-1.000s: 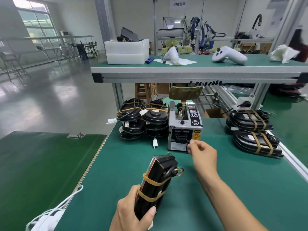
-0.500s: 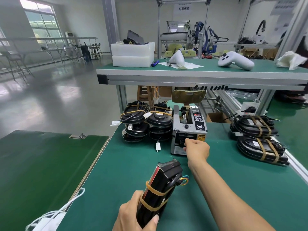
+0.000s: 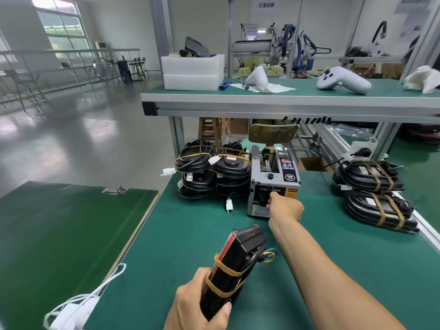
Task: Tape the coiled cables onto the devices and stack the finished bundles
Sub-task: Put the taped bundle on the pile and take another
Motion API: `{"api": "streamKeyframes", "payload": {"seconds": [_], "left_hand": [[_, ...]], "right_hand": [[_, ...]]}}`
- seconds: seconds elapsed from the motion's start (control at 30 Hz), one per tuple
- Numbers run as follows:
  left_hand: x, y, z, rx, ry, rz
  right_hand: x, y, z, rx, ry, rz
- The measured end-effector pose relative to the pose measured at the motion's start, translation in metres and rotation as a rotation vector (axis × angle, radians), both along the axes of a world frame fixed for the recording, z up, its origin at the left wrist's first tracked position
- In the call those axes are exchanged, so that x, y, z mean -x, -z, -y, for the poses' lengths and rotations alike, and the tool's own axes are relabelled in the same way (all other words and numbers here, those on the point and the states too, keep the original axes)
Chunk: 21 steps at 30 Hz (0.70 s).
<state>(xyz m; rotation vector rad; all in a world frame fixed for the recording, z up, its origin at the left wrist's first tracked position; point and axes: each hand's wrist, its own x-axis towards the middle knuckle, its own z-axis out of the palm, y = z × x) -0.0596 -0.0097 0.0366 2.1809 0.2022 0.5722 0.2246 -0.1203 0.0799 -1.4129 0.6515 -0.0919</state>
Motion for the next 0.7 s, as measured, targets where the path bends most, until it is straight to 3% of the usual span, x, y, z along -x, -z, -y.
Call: {"api": "streamKeyframes", "payload": {"seconds": [0.43,0.53,0.7], "left_hand": [[-0.003,0.015,-0.005,-0.028,0.006,0.011],[-0.003,0.016,-0.006,-0.021,0.027,0.024],[-0.005,0.019,-0.012,-0.027,0.073,0.059]], "right_hand": [[0.013,0.008,0.013,0.049,-0.059,-0.033],[0.041,0.014,0.035,-0.031,-0.199,0.035],[0.092,-0.019,0.073,-0.206,-0.607,0.216]]}}
